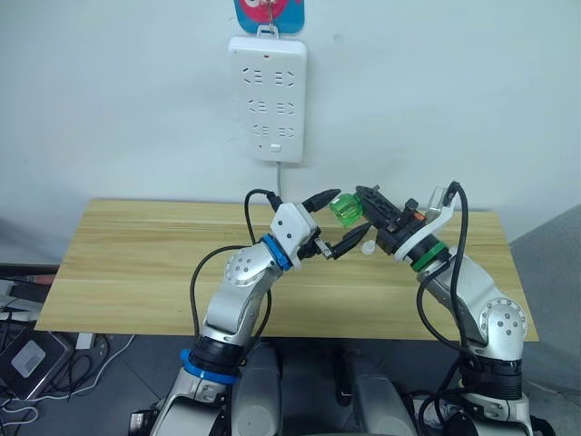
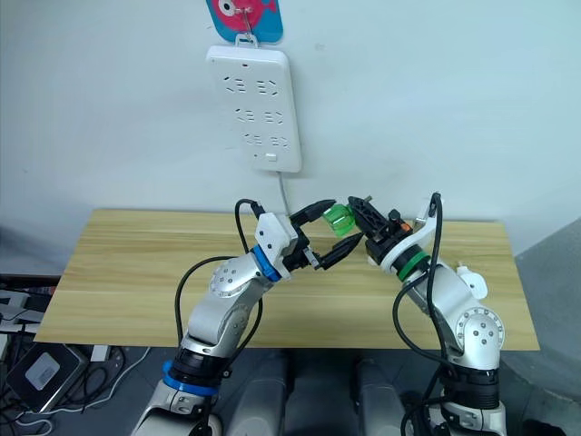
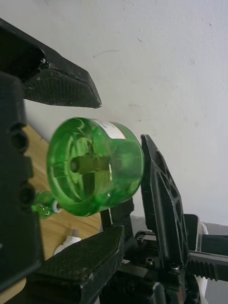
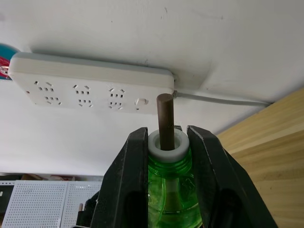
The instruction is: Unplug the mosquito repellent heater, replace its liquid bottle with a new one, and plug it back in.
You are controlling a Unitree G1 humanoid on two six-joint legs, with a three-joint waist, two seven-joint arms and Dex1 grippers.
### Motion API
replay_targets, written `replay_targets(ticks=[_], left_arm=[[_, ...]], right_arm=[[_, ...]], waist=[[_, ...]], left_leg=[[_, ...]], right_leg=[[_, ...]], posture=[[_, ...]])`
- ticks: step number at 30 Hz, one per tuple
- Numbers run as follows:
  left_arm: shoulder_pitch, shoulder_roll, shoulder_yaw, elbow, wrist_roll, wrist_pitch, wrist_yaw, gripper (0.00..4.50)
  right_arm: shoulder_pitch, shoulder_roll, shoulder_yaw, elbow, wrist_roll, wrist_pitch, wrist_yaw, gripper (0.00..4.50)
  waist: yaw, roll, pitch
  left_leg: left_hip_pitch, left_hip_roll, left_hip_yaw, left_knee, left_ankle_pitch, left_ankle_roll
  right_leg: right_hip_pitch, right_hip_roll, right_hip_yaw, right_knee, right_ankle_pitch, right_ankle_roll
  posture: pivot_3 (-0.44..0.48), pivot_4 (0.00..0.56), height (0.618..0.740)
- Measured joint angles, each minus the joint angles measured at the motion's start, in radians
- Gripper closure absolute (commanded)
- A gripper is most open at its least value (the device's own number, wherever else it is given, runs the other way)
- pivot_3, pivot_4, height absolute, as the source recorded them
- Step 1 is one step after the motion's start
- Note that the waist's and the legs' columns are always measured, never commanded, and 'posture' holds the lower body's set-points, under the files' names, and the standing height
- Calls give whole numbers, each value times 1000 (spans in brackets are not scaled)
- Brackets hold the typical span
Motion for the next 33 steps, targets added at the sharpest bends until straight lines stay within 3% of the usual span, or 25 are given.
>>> replay_targets(ticks=[8, 21, 26, 33], left_arm=[[4, 0, -4, -4, -3, 0, 0, 2258], [4, -2, -5, -3, 1, 0, 8, 2262], [2, -11, -4, -4, -1, -8, 12, 666], [1, -16, -4, -4, -3, -11, 20, 614]], right_arm=[[0, -18, 13, -13, 14, -20, 0, 3645], [10, -29, 28, -19, 18, -43, 5, 3645], [14, -32, 39, -19, 18, -47, 7, 3645], [17, -42, 38, -19, 16, -48, 14, 3645]], waist=[[0, 0, 0], [0, 0, 0], [0, 0, 0], [0, 0, 0]], left_leg=[[0, 0, 0, 0, 0, 0], [0, 0, 0, 0, 0, 0], [0, 0, 0, 0, 0, 0], [0, 0, 0, 0, 0, 0]], right_leg=[[0, 0, 0, 0, 0, 0], [0, 0, 0, 0, 0, 0], [0, 0, 0, 0, 0, 0], [0, 0, 0, 0, 0, 0]], posture=[[290, 297, 740], [291, 298, 740], [291, 298, 740], [290, 297, 740]])
